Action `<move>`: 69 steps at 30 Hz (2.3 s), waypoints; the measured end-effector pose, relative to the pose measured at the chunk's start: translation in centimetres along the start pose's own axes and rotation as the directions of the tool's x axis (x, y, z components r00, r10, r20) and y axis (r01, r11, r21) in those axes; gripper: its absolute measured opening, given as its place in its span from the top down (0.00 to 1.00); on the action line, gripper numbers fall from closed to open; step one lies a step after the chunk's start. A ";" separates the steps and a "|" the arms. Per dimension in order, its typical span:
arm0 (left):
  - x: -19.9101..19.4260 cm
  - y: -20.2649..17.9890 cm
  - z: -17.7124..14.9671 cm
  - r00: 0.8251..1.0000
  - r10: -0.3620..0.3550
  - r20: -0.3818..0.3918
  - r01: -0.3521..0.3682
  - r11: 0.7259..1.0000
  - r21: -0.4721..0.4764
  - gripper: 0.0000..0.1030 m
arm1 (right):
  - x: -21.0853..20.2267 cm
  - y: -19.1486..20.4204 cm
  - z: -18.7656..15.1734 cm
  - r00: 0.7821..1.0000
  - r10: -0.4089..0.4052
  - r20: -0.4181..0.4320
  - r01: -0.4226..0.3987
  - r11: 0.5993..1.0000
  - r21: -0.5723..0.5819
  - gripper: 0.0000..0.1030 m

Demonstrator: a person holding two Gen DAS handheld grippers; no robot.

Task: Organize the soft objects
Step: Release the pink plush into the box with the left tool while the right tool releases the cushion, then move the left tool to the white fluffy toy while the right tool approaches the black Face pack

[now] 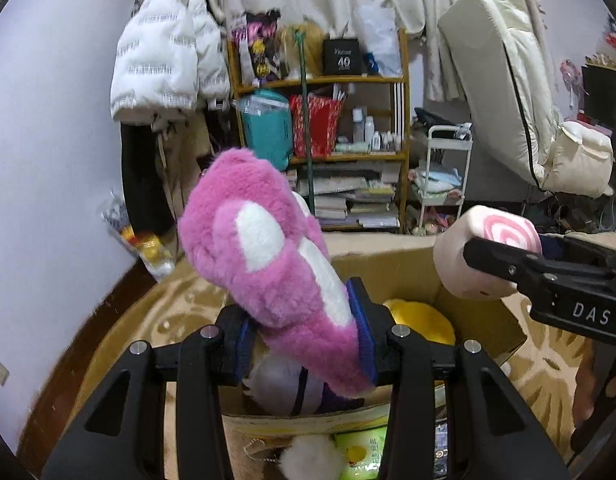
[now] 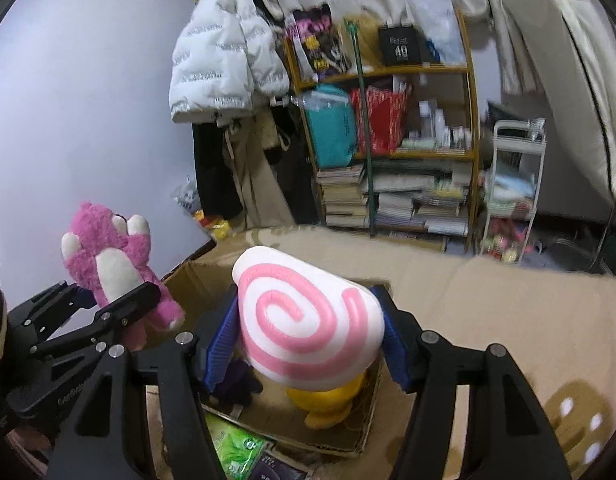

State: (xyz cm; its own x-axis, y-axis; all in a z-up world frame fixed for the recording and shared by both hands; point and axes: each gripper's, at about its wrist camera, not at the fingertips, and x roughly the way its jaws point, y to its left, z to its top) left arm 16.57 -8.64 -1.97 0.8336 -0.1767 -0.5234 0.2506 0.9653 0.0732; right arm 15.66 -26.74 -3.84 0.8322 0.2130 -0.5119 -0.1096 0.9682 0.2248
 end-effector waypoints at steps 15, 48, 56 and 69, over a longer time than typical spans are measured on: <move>1.0 0.1 -2.3 0.995 0.045 -0.093 -0.043 0.999 0.021 0.56 | 1.4 0.6 -1.6 0.995 0.024 -0.095 -0.023 1.000 0.006 0.27; -7.7 4.7 -5.4 0.979 0.101 -0.175 -0.120 0.988 -0.102 0.08 | -7.7 2.0 -3.2 0.998 -0.030 -0.049 0.031 0.999 0.027 0.00; -9.5 5.3 -6.4 0.976 0.095 -0.197 -0.121 0.985 -0.124 0.08 | -9.3 2.0 -4.5 0.997 0.005 -0.074 0.001 0.997 0.081 0.00; -8.8 4.3 -7.2 0.965 0.089 -0.247 -0.113 0.990 -0.085 0.08 | -8.9 3.0 -6.2 0.993 -0.043 -0.114 0.046 0.999 0.024 0.00</move>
State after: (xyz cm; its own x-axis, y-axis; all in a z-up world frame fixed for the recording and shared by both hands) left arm 6.82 -1.52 -3.17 0.7053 -0.0369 -0.7080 0.1118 0.9919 0.0596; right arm 4.55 -24.91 -3.75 0.7687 0.1846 -0.6123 -0.0579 0.9736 0.2208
